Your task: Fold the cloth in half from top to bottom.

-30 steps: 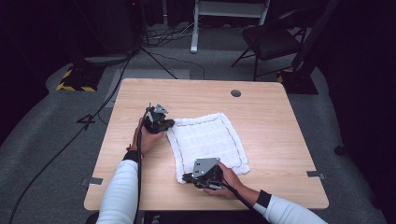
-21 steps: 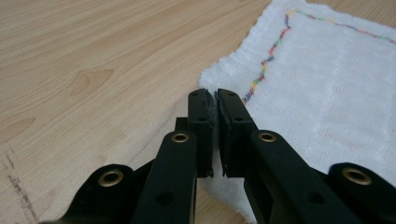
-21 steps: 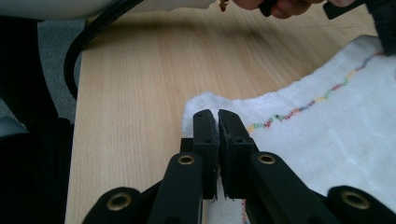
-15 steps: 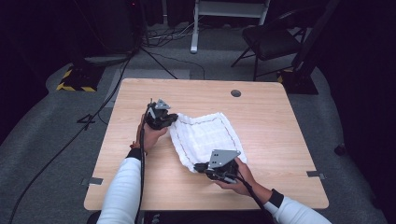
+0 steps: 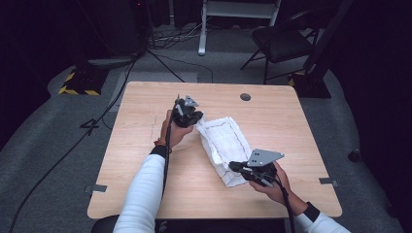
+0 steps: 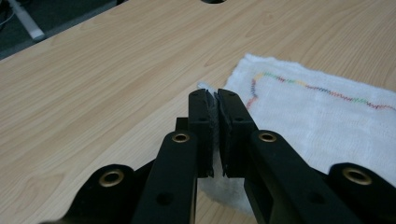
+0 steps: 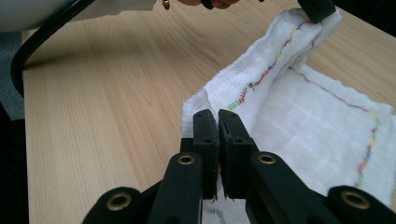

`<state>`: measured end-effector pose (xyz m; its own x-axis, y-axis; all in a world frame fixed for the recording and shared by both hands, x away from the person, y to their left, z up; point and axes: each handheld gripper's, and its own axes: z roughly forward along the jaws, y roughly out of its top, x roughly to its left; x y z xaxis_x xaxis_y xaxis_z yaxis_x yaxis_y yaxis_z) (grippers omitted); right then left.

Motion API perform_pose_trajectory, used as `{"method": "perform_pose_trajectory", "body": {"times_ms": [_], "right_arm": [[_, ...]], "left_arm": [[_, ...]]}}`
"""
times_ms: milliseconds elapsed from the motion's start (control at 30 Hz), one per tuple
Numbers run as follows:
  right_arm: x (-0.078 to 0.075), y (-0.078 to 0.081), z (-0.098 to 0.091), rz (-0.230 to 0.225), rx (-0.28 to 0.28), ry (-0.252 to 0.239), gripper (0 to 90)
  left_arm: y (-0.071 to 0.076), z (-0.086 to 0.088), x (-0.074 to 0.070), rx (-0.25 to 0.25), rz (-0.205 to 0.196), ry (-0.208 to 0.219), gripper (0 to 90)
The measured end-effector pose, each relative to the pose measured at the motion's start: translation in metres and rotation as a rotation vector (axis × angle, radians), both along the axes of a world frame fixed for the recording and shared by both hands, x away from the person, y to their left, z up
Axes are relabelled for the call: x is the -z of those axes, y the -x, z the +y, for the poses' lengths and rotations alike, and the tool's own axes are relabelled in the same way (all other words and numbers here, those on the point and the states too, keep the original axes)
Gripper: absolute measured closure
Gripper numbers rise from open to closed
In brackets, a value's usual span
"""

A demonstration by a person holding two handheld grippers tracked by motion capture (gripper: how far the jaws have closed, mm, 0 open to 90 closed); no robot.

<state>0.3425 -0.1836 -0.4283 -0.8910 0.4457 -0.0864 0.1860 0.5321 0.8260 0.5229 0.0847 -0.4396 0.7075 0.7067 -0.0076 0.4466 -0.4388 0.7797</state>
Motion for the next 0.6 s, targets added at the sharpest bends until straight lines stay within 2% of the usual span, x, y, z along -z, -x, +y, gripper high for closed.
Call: {"method": "perform_pose_trajectory", "body": {"times_ms": [100, 133, 167, 233, 333, 433, 600], "right_arm": [[0.001, 0.0, -0.01, -0.002, 0.031, 0.009, 86.3], [0.001, 0.0, -0.014, -0.002, 0.045, 0.011, 86.3], [0.001, -0.001, -0.022, -0.001, 0.07, 0.012, 86.3], [0.001, -0.001, -0.025, 0.001, 0.076, 0.011, 86.3], [0.004, -0.003, -0.042, 0.018, 0.125, 0.013, 86.3], [0.006, -0.004, -0.048, 0.023, 0.141, 0.016, 86.3], [0.011, -0.005, -0.064, 0.023, 0.184, 0.033, 86.1]], "left_arm": [[-0.006, -0.015, 0.0, 0.018, -0.006, -0.028, 84.7], [-0.007, -0.02, 0.0, 0.021, -0.002, -0.017, 84.6], [-0.011, -0.029, 0.0, 0.028, -0.004, -0.024, 84.6], [-0.013, -0.035, 0.0, 0.037, -0.001, -0.031, 84.6], [-0.019, -0.049, 0.001, 0.056, 0.0, -0.05, 84.5], [-0.024, -0.063, 0.003, 0.083, -0.003, -0.076, 84.5], [-0.033, -0.084, 0.01, 0.097, 0.014, -0.084, 83.9]]}}
